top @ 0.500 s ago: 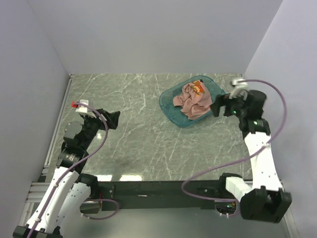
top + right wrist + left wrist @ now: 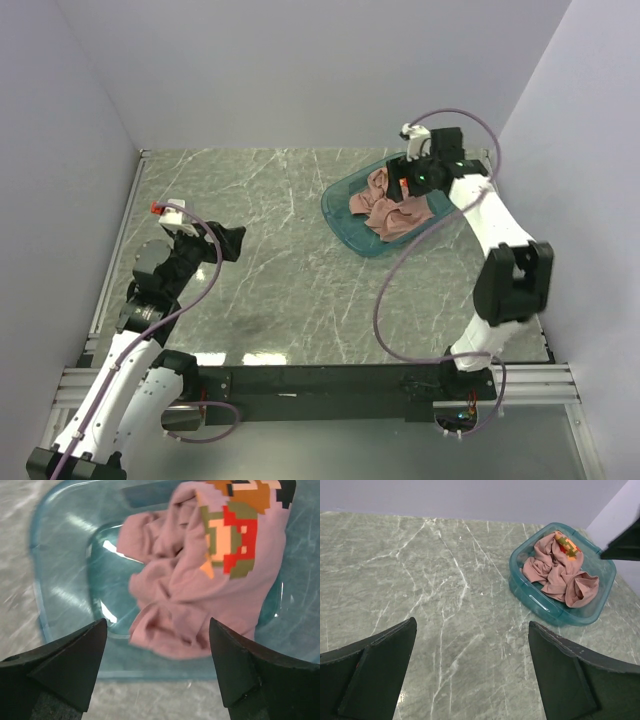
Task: Fold and stack the t-shirts
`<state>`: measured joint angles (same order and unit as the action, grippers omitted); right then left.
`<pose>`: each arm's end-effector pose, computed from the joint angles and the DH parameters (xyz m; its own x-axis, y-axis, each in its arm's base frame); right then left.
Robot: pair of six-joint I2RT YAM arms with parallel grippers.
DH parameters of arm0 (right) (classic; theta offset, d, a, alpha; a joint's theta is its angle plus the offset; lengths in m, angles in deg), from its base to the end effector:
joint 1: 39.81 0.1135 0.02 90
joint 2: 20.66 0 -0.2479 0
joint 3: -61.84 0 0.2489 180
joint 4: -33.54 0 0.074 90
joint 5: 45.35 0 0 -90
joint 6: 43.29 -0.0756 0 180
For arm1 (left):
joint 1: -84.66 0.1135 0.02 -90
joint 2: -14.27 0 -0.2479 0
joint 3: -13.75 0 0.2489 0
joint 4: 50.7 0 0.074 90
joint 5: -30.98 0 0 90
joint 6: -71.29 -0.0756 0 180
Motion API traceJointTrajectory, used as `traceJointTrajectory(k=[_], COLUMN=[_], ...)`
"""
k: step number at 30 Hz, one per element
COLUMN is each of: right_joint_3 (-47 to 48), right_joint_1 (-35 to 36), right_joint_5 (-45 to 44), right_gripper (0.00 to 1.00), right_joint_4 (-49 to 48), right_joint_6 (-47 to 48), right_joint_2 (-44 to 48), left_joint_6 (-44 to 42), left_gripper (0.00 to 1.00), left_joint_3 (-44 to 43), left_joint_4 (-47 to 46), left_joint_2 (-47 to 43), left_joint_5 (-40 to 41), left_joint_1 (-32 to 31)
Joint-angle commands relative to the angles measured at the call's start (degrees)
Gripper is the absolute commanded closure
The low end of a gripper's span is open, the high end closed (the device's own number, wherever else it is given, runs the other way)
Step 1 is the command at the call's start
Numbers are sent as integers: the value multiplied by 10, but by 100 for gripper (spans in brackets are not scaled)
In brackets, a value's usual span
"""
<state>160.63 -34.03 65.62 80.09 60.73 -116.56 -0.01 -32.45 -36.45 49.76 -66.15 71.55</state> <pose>0.3939 0.0671 0.2728 -0.5812 -0.2862 -0.7618 -0.5076 0.8592 0.0644 0.2038 -0.0571 0.2945 -0.1678 -0.2876 -0.9429 0.3082 0.8933 -0.3273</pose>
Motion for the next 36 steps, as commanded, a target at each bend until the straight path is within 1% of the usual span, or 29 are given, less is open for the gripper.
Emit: traceJointTrajectory(k=[1, 5, 8, 11, 12, 14, 15, 18, 19, 20, 21, 22, 23, 24, 25, 26, 28, 29, 32, 33, 35, 36], right_joint_3=[66, 115, 185, 208, 217, 220, 210, 173, 170, 175, 181, 189, 205, 214, 221, 229, 240, 277, 350, 360, 377, 375], right_joint_1=[16, 20, 20, 20, 20, 20, 22, 25, 26, 26, 27, 27, 28, 29, 31, 33, 36, 39, 44, 45, 49, 49], right_joint_5=[-120, -159, -172, -180, -180, -169, -164, -128, -111, -78, -13, 34, 73, 146, 182, 210, 271, 288, 350, 361, 395, 407], right_gripper=[13, 19, 23, 33, 49, 74, 86, 100, 100, 100, 100, 100, 100, 100, 100, 100, 100, 100, 100, 100, 100, 100], right_joint_4=[23, 20, 40, 38, 38, 44, 39, 19, 24, 33, 40, 57, 62, 66, 65, 56, 27, 30, 24, 12, -26, -40], right_joint_6=[-39, -45, -49, -50, -50, -41, -35, -22, -18, -15, -12, -1, 6, 13, 28, 30, 13, 7, -47, -85, -128, -169], right_joint_2=[-67, -139, -202, -239, -243, -236, -208, -145, -97, -73, -50, -3, 20, 42, 85, 106, 158, 164, 168, 170, 176, 178], left_joint_6=[-11, -13, -14, -16, -17, -18, -20, -19, -19, -19, -21, -20, -21, -22, -23, -24, -25, -26, -31, -32, -34, -36], left_gripper=[1, 1, 1, 1, 1, 1, 1, 1, 1, 1, 1, 1, 1, 1, 1, 1, 1, 1, 1, 1, 0, 1], left_joint_3=[-27, -29, -30, -30, -30, -31, -33, -33, -32, -33, -33, -33, -33, -33, -33, -33, -33, -32, -32, -32, -31, -30], left_joint_4=[-9, -9, -8, -7, -6, -5, -5, -7, -7, -7, -9, -9, -9, -9, -10, -10, -9, -9, -10, -10, -10, -10], left_joint_2=[5, 10, 14, 19, 19, 21, 22, 23, 23, 24, 23, 22, 22, 21, 21, 20, 17, 16, 11, 8, 0, -4], left_joint_5=[-17, -21, -22, -22, -21, -20, -21, -30, -36, -38, -43, -46, -51, -49, -47, -46, -46, -46, -40, -32, -22, -14], left_joint_1=[-1, -1, -1, -1, -1, -1, -1, -1, -1, -1, -1, -1, -1, -1, -1, -1, -1, -1, -1, -1, -1, -1])
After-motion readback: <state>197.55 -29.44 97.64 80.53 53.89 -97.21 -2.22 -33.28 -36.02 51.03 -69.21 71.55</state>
